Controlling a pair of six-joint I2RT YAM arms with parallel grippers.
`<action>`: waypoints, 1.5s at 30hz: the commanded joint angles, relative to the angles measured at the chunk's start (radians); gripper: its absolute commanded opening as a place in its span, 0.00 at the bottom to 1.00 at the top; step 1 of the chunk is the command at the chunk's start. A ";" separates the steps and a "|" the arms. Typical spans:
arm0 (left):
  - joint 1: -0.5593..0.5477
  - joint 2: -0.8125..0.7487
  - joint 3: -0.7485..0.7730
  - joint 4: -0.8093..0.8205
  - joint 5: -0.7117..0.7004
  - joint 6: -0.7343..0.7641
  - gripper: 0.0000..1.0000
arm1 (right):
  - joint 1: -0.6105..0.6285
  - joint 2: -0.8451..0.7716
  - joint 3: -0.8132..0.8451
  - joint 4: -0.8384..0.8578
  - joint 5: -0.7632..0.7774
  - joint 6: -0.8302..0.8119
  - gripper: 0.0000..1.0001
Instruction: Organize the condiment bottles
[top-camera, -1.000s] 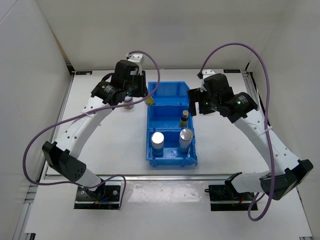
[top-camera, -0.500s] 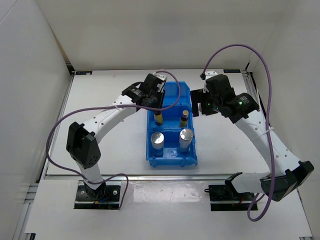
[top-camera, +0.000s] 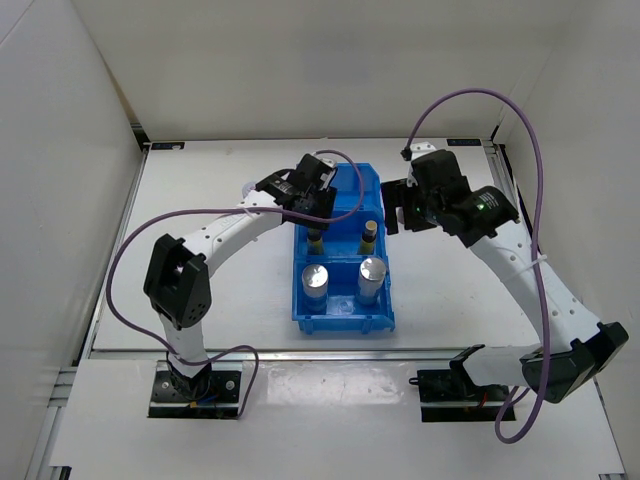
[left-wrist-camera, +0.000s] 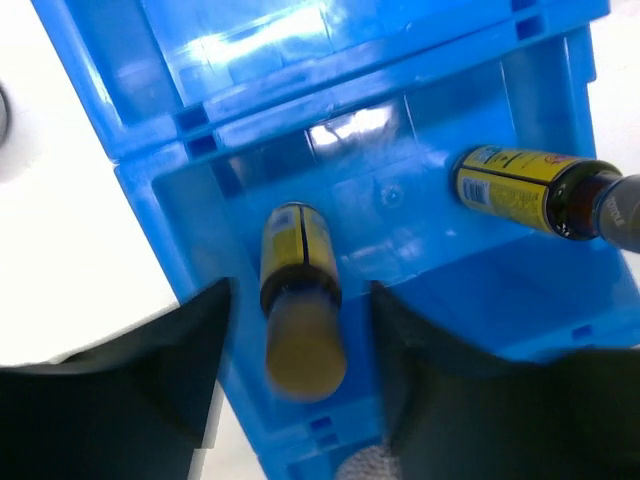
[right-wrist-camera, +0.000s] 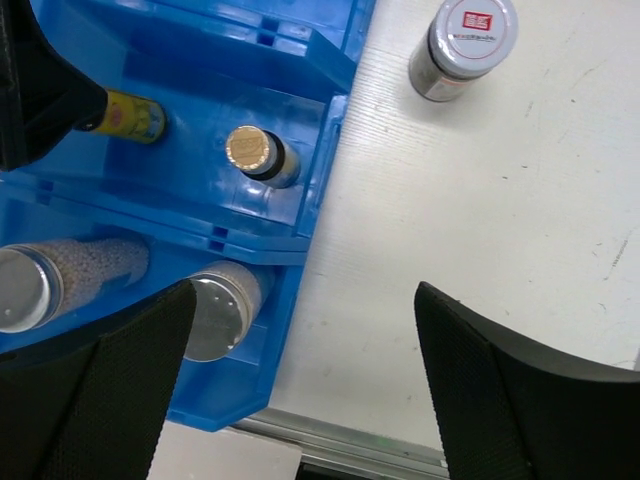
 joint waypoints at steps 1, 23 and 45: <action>-0.006 -0.032 0.021 0.046 -0.025 -0.009 0.72 | -0.006 -0.025 -0.007 0.004 0.076 -0.001 0.93; 0.212 -0.687 -0.390 0.133 -0.367 0.083 1.00 | -0.292 0.538 0.195 0.095 -0.020 0.040 1.00; 0.293 -0.729 -0.632 0.207 -0.291 0.104 1.00 | -0.365 0.813 0.416 0.150 -0.057 0.003 0.31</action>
